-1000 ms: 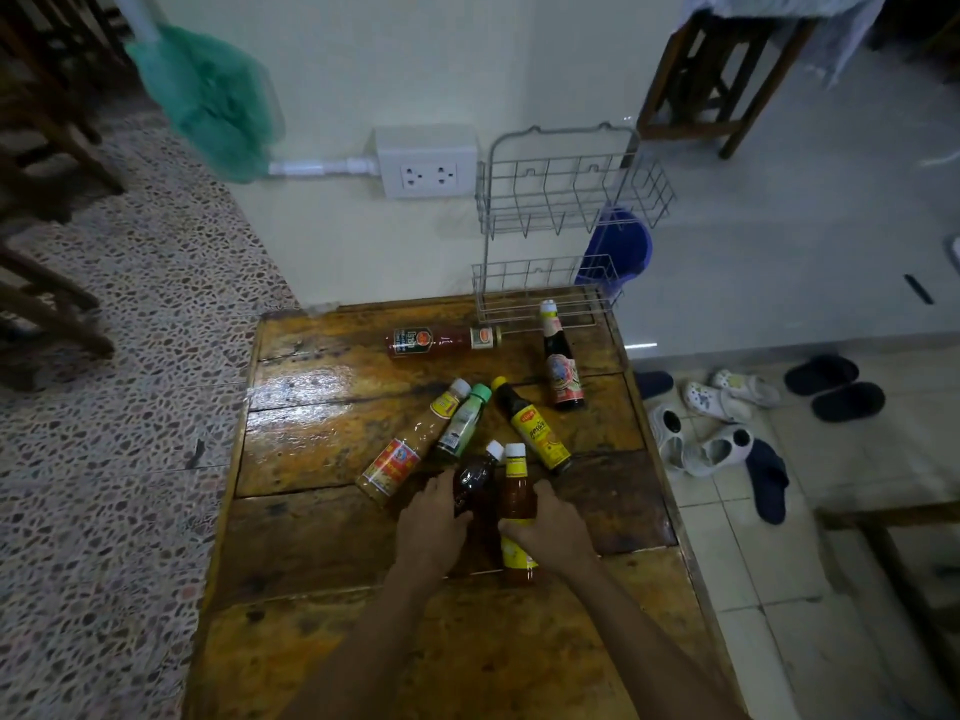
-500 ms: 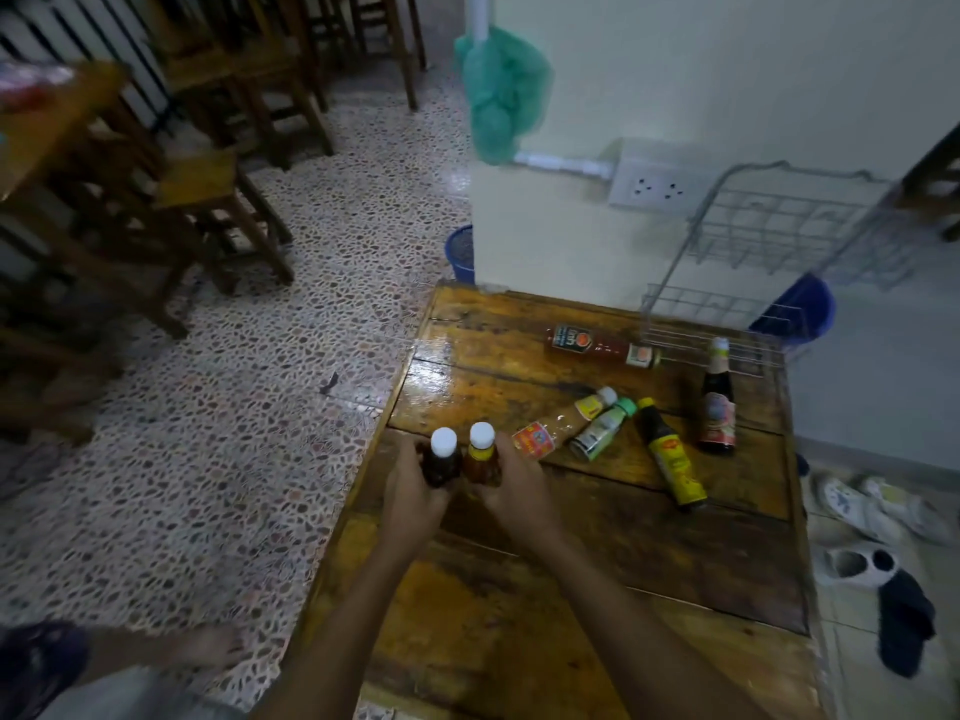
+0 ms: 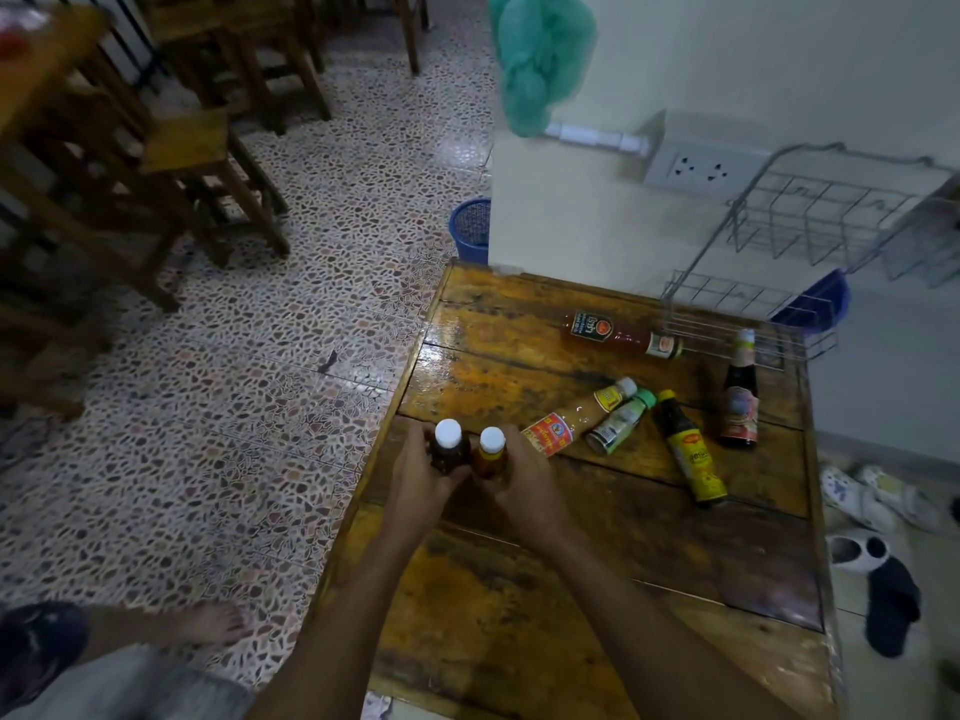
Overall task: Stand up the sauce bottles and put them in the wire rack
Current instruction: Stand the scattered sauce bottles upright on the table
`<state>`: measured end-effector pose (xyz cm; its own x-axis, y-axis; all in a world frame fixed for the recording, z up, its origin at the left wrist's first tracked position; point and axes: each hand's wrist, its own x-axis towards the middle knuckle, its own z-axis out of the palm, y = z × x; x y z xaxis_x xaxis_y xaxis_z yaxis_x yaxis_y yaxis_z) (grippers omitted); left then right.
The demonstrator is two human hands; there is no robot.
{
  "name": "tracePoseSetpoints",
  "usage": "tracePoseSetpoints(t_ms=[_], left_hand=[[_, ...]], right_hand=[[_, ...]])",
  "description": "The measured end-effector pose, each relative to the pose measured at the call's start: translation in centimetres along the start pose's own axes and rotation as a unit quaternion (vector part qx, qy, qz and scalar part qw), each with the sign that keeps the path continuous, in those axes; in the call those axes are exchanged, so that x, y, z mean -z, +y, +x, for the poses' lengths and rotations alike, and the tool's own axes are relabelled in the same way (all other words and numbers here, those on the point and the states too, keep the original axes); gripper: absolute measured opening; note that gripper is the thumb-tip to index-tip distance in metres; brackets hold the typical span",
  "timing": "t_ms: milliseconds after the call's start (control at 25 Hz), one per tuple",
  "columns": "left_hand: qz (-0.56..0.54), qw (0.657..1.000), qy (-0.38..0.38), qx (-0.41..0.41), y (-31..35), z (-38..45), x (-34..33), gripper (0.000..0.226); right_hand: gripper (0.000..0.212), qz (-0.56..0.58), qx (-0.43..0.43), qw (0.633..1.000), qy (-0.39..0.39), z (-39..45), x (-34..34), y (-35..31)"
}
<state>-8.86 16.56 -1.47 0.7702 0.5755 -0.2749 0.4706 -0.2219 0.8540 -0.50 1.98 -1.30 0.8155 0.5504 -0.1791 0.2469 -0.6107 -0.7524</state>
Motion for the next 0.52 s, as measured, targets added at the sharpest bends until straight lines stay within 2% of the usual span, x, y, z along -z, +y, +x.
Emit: tracePoseSetpoints(t_ms=[240,320,440,520], left_hand=[[0.011,0.999,-0.006,0.031,-2.0,-1.2,-1.0,0.057],[0.084,0.994,-0.019,0.063,-3.4,-2.9,-2.1,0.050],[0.273,0.951,-0.120,0.079,-2.9,-7.0,-5.6,0.019],[0.277,0.943,-0.183,0.027,0.1,-8.6,-8.9,0.013]], right_hand=[[0.057,-0.010,-0.033,0.999,-0.021,-1.2,0.4,0.7],[0.055,-0.041,-0.054,0.997,-0.030,-1.9,1.8,1.4],[0.032,-0.123,-0.060,0.991,-0.003,-3.3,5.8,4.1],[0.025,-0.184,-0.085,0.978,0.046,-3.8,9.4,6.4]])
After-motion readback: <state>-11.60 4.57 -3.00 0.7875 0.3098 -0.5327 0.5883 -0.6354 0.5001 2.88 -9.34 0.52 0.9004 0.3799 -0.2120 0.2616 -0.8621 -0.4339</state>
